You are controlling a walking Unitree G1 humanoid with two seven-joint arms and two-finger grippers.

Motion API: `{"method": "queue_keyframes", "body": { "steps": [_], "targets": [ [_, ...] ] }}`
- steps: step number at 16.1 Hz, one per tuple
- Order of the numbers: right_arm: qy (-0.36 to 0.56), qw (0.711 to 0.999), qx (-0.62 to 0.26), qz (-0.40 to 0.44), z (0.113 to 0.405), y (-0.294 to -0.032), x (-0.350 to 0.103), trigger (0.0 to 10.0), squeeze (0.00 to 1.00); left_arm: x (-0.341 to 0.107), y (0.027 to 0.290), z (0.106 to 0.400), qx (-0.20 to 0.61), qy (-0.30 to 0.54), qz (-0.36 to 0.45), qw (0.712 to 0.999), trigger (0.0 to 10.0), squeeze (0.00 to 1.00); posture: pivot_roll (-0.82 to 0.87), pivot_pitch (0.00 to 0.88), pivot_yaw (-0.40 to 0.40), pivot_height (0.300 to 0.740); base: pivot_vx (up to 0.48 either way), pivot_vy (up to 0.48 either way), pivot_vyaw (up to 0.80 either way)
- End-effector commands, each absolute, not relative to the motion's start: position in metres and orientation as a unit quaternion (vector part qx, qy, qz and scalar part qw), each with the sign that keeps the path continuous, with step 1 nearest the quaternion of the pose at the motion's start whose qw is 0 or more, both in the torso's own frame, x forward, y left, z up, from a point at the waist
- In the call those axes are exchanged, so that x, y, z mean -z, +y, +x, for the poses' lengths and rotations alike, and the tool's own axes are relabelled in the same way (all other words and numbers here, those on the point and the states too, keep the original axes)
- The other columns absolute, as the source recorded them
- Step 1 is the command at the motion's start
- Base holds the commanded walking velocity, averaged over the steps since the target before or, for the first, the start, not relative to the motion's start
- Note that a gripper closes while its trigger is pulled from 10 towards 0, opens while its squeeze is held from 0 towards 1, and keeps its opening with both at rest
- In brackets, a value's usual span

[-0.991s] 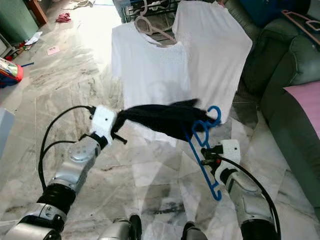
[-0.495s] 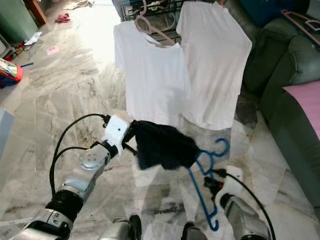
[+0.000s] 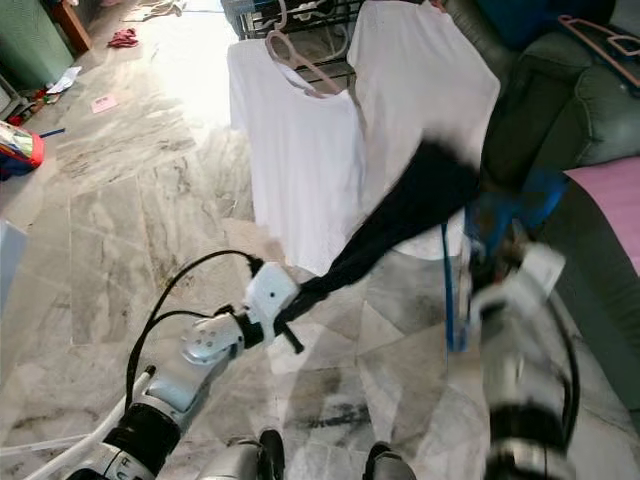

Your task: Hang hanger

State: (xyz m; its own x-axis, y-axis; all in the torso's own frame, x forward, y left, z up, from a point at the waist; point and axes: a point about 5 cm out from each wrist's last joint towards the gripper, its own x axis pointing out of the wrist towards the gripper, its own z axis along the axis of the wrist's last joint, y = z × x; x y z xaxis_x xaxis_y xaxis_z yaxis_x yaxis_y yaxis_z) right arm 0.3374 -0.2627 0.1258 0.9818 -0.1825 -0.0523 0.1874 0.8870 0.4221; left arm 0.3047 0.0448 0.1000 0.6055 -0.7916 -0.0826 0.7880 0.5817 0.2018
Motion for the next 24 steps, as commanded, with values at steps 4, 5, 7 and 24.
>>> {"method": "queue_keyframes", "body": {
  "steps": [4,5,7,24],
  "targets": [
    [-0.146,0.954,0.044,0.256,0.361,-0.244,-0.205,10.0,0.0,-0.07,0.055,0.294,0.449,0.057,0.116,0.884,10.0,0.0,0.05,0.225,0.102,0.74,0.0,0.0,0.0],
    [-0.143,0.958,-0.026,0.249,0.366,-0.218,-0.213,10.0,0.0,-0.069,0.055,0.296,0.442,0.058,0.134,0.885,10.0,0.0,0.05,0.224,0.096,0.74,0.0,0.0,0.0],
    [-0.091,0.958,-0.162,0.216,0.364,-0.168,-0.211,10.0,0.0,-0.071,0.058,0.303,0.406,0.042,0.165,0.898,10.0,0.0,0.05,0.225,0.087,0.74,0.0,0.0,0.0],
    [0.185,0.951,0.136,0.205,0.306,-0.241,-0.066,10.0,0.0,-0.082,0.07,0.318,0.353,0.011,0.174,0.919,10.0,0.0,0.02,0.233,0.105,0.74,0.0,0.0,0.0]
  ]
}}
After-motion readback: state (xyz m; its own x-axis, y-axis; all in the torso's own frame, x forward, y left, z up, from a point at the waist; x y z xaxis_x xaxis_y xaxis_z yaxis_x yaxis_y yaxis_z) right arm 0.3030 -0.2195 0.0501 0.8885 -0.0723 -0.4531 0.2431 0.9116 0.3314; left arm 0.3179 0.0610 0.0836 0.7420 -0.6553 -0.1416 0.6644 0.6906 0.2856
